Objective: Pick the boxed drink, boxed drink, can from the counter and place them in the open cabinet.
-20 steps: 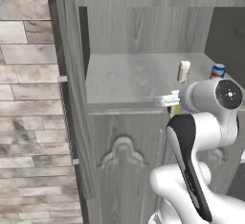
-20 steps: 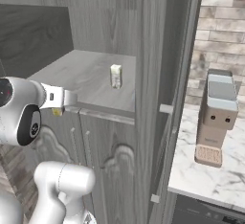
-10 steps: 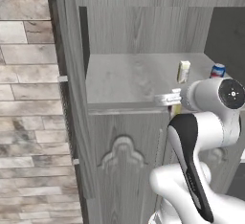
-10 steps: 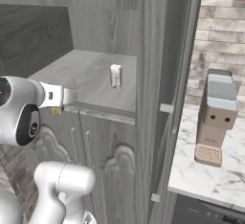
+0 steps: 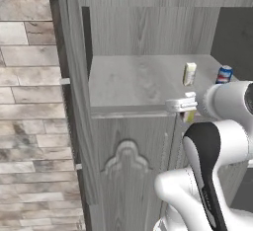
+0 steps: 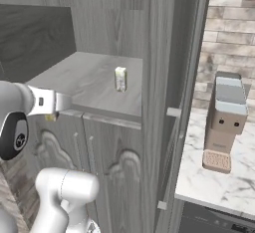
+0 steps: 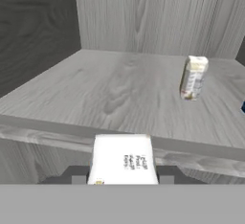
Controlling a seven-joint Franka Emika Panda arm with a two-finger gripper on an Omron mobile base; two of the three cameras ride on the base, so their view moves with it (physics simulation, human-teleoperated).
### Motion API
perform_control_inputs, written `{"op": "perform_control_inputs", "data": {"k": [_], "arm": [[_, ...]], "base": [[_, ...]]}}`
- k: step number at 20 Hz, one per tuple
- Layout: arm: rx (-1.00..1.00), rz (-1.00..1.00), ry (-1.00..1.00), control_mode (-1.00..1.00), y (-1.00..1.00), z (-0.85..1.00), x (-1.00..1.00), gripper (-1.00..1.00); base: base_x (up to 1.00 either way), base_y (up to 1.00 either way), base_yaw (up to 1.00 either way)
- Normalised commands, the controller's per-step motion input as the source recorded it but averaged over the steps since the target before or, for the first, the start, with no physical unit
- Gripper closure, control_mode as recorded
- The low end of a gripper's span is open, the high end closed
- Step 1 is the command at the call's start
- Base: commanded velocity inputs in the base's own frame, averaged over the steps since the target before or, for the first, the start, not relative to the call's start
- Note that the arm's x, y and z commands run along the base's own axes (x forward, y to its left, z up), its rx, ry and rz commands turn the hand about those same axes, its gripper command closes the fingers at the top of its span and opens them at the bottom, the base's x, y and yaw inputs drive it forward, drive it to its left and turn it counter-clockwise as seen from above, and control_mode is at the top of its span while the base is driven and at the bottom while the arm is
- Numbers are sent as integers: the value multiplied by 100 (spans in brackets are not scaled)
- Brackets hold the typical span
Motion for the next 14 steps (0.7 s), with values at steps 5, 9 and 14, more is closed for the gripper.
{"op": "perform_control_inputs", "data": {"k": [5, 9, 14], "arm": [[0, 0, -1, -100, -6, 21, -14, 100], [0, 0, -5, -100, -21, 13, 6, 100], [0, 0, -2, -100, -13, 10, 12, 100]], "base": [[0, 0, 0], [0, 0, 0], [0, 0, 0]]}}
